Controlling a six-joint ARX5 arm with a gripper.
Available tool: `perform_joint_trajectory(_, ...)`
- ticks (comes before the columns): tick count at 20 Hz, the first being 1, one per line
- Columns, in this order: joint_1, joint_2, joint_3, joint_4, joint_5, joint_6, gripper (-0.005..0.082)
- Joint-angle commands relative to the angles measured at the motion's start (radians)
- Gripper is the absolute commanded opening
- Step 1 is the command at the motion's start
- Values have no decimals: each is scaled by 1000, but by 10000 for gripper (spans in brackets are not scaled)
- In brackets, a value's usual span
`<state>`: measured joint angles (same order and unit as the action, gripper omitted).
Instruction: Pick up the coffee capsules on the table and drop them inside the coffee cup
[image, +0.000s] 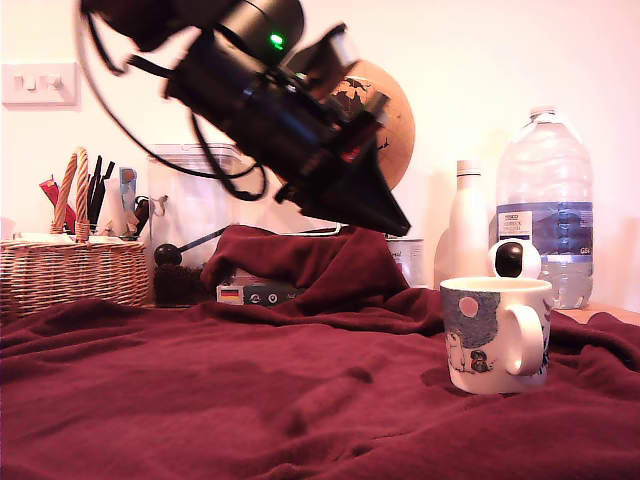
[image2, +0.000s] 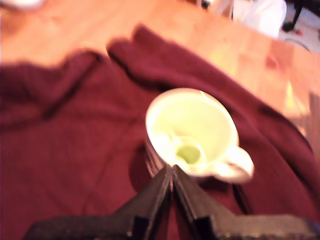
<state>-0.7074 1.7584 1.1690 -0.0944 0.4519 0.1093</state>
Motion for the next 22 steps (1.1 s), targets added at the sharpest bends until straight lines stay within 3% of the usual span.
perform_joint_trajectory(1,16,-34,-48,14,-8,-2,-24)
perform_joint_trajectory(4,45,-79,-130,37,-20,-6,-24)
perform_joint_trajectory(8,105,-136,-258,91,-19,-72,-24)
perform_joint_trajectory(10,127,-166,-324,104,-21,-80,-24)
perform_joint_trajectory(15,167,-260,-467,175,-121,-161,-24)
perform_joint_trajectory(22,292,-351,-562,193,-140,-163,-24)
